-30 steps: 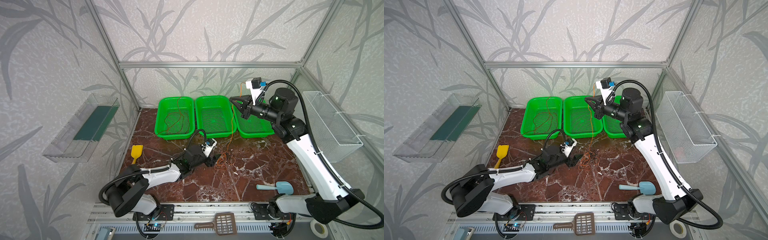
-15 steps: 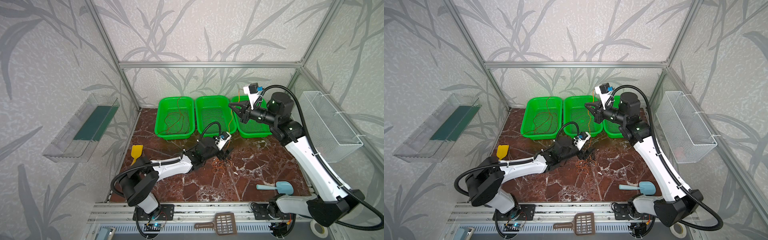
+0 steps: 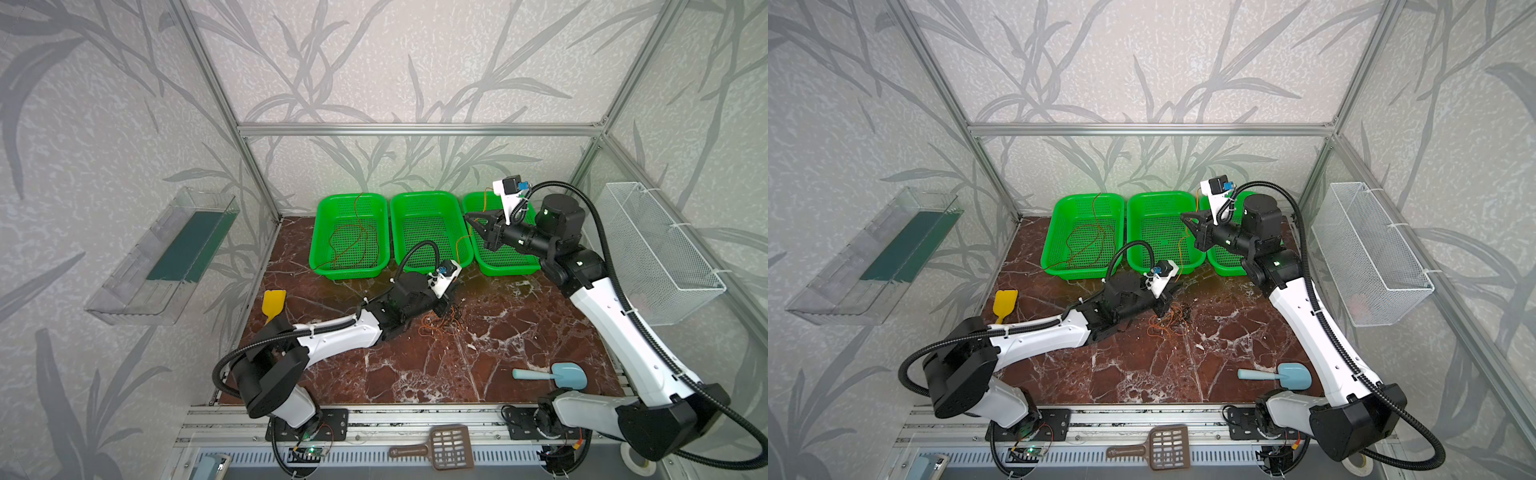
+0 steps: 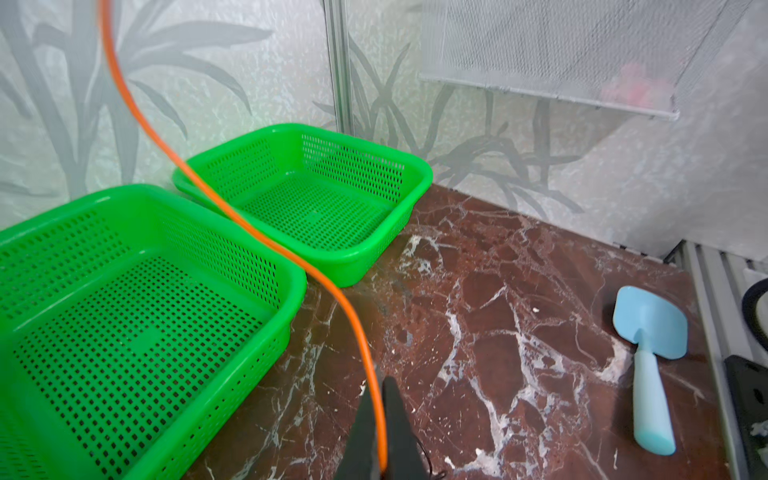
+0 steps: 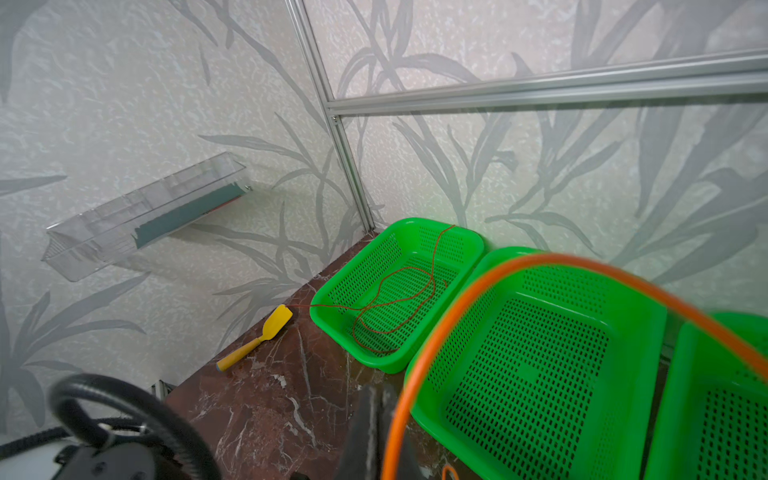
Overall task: Untangle the cables
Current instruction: 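Hold the orange wire up with the right gripper while the left grasps it lower, then release the orange wire from the right gripper while the left gripper holds it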
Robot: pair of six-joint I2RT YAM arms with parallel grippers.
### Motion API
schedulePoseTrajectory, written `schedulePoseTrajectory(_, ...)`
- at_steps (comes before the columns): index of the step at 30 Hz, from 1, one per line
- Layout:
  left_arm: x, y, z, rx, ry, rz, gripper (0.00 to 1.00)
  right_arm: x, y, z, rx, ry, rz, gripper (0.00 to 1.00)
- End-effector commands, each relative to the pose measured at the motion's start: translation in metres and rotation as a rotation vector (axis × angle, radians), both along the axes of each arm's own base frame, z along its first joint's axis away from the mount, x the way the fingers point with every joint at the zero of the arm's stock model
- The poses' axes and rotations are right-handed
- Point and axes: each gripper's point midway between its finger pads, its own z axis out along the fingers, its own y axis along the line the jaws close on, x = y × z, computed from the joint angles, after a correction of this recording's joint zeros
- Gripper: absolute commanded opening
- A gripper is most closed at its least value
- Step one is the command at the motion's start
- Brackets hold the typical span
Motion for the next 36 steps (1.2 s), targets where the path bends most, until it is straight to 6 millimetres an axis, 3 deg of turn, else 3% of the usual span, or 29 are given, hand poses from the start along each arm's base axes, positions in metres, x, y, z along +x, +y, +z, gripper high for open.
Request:
schedulePoseTrajectory(1,-0.011,0.004,0.063,-0.123,-0.069,-0.028,0.0,0.012,-0.007,-0.026,-0.001,0.059,-0.059,0.11)
schedulePoseTrajectory(4,-0.018,0.007,0.081,-0.17,-0.061,-0.048,0.0,0.018,-0.01,-0.061,-0.02,0.131,-0.081,0.14)
schedulePoseTrajectory(7,-0.022,0.009,0.089,-0.195,-0.046,-0.054,0.0,0.023,-0.017,-0.084,-0.013,0.199,-0.105,0.29)
schedulePoseTrajectory(11,-0.019,0.012,0.086,-0.187,-0.03,-0.033,0.0,0.022,-0.022,-0.105,-0.009,0.278,-0.105,0.54)
schedulePoseTrajectory(17,-0.01,0.015,0.078,-0.192,-0.004,0.02,0.0,0.009,-0.045,-0.15,-0.049,0.441,-0.181,0.71)
schedulePoseTrajectory(20,-0.009,0.017,0.08,-0.215,0.0,0.032,0.0,-0.004,-0.058,-0.173,-0.067,0.512,-0.217,0.74)
schedulePoseTrajectory(23,-0.008,0.018,0.08,-0.229,0.012,0.043,0.0,-0.019,-0.07,-0.185,-0.105,0.502,-0.253,0.75)
schedulePoseTrajectory(27,-0.005,0.018,0.079,-0.238,0.023,0.054,0.0,-0.041,-0.068,-0.177,-0.09,0.39,-0.201,0.74)
schedulePoseTrajectory(30,-0.005,0.017,0.078,-0.243,0.022,0.051,0.0,-0.057,-0.059,-0.173,-0.052,0.289,-0.131,0.74)
schedulePoseTrajectory(36,-0.004,0.015,0.079,-0.241,0.024,0.05,0.0,-0.095,-0.011,-0.176,-0.101,0.082,0.096,0.74)
